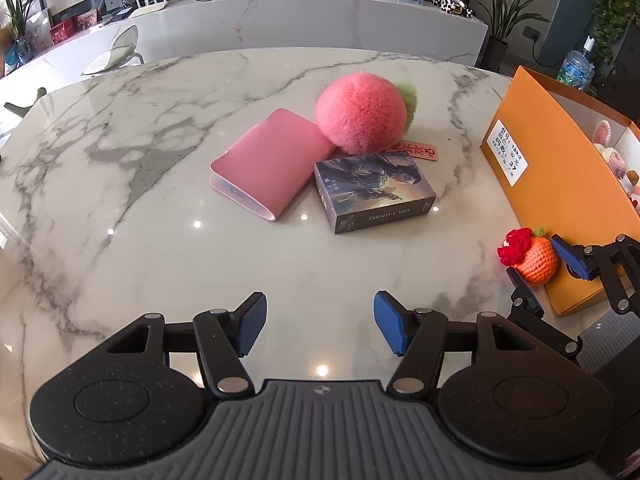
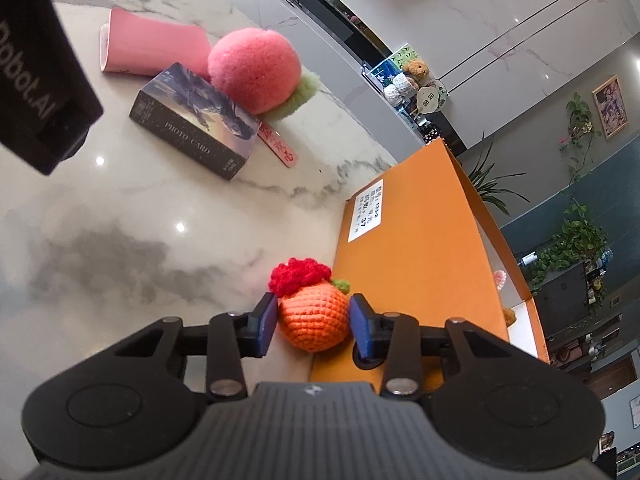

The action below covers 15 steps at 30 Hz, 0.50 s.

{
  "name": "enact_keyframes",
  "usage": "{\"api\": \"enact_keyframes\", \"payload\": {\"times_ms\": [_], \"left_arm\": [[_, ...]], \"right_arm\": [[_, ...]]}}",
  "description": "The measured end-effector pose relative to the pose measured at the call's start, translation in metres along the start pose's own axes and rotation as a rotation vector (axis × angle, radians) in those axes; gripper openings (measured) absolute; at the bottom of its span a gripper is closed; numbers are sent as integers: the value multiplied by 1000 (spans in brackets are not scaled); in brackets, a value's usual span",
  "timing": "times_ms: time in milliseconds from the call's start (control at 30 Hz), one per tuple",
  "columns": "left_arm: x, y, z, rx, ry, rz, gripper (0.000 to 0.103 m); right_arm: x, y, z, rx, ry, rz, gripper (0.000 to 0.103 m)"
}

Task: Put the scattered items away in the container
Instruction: 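Grasp the pink pompom ball with left tool while right tool holds carrot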

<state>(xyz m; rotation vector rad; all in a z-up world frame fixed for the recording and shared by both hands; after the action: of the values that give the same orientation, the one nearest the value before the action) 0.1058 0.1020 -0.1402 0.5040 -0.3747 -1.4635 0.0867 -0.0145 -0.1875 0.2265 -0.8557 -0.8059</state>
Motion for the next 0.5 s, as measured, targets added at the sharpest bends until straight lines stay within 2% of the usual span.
{"api": "enact_keyframes", "payload": {"times_ms": [267, 500], "left_arm": [[-5, 18, 0, 52, -6, -4, 71], [1, 45, -7, 96, -31, -25, 71]], "right_arm": [[25, 14, 10, 69, 190, -217, 42], [57, 46, 5, 135, 260, -328, 42]]}}
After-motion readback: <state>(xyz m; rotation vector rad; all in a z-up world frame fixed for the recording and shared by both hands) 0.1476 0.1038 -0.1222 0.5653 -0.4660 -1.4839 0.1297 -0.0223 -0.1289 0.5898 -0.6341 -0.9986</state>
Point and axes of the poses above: each gripper's, at about its wrist camera, not at the fingertips, and z roughly against the way its jaws point, x to its right, y to its top, the point moved 1 cm from there along -z, roughly the way its jaws point, and after that the axes turned 8 degrees about y, right-handed, at the moved point
